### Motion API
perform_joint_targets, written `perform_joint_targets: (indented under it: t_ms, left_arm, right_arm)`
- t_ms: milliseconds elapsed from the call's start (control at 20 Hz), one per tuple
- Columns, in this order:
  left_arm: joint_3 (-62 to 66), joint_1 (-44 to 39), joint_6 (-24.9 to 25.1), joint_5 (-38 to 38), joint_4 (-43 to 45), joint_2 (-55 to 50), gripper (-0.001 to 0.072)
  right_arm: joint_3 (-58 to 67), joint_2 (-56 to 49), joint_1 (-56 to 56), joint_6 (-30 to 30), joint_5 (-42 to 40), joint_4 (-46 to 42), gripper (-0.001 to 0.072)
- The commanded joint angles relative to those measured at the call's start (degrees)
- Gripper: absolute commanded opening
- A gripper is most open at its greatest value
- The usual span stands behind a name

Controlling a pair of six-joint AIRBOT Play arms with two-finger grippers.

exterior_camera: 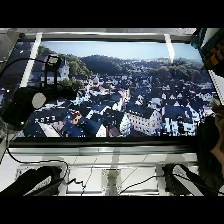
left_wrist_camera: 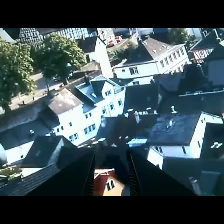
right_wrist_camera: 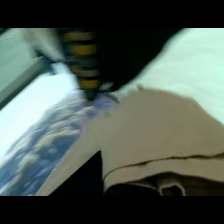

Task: Fold the clothes and pants, and hang the long-sleeved shirts on hangers.

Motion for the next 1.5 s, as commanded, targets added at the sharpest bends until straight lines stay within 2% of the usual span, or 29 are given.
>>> perform_joint_targets:
  t_ms: [0,150,200,400,450,500,550,600,650,800,1000,1150,1200,1300,1350,1450]
  left_arm:
    - [-0.02,-0.04,-0.02,-0.07,-0.33,0.02,0.0224]
    - [-0.02,-0.04,-0.02,-0.04,-0.33,0.02,0.0224]
    - [-0.02,-0.04,-0.02,-0.04,-0.33,0.02,0.0224]
    - [-0.02,-0.02,-0.02,-0.02,-0.33,0.02,0.0223]
    - [-0.02,-0.04,-0.02,-0.02,-0.33,0.02,0.0224]
    - [-0.02,-0.04,-0.02,-0.02,-0.33,0.02,0.0224]
    - [-0.02,-0.02,-0.02,-0.02,-0.33,0.02,0.0224]
    - [-0.02,-0.04,-0.02,-0.02,-0.33,0.02,0.0224]
    - [-0.02,-0.02,-0.02,-0.02,-0.33,0.02,0.0224]
    - [-0.02,-0.04,-0.02,-0.02,-0.33,0.02,0.0224]
    - [-0.02,-0.04,-0.02,-0.02,-0.33,0.02,0.0224]
    - [-0.02,-0.04,-0.02,-0.02,-0.33,0.02,0.0224]
    - [-0.02,-0.04,-0.02,-0.02,-0.33,0.02,0.0224]
    - [-0.02,-0.02,-0.02,-0.02,-0.33,0.02,0.0223]
    - [-0.02,-0.02,-0.02,-0.02,-0.33,0.02,0.0223]
    - [-0.02,-0.04,-0.02,-0.02,-0.33,0.02,0.0224]
  right_arm:
    - [0.09,2.34,-14.8,6.91,9.11,-6.75,0.0006]
    - [-1.64,2.29,-23.98,5.49,17.66,-6.67,0.0006]
    - [-2.25,2.27,-25.44,3.37,19.08,-6.27,0.0005]
    - [-2.56,1.7,-25.68,-5.44,20.68,-2.93,0.0007]
    - [-2.56,1.75,-25.68,-5.51,20.63,-2.73,0.0049]
    - [-2.56,1.75,-25.68,-5.44,20.63,-2.71,0.0201]
    - [-2.56,1.75,-25.68,-5.29,20.63,-2.64,0.0447]
    - [-2.56,1.75,-25.68,-5.29,20.63,-2.36,0.0638]
    - [-2.54,1.75,-25.68,-5.29,20.63,-2.1,0.0701]
    - [-2.54,1.84,-25.68,-5.29,20.63,-0.5,0.0699]
    - [-2.54,1.84,-25.66,-3.63,20.44,5.84,0.0698]
    - [-2.56,1.79,-25.66,-1.66,15.72,12.59,0.0691]
    - [-2.56,1.73,-25.49,-1.81,13.64,14.67,0.0664]
    - [-2.56,1.27,-25.49,-3.74,10.08,21.46,0.0267]
    - [-2.56,0.83,-25.49,-3.87,8.63,25.53,0.0169]
    - [-2.8,-0.17,-25.16,-4.9,6.54,35.95,0.0158]
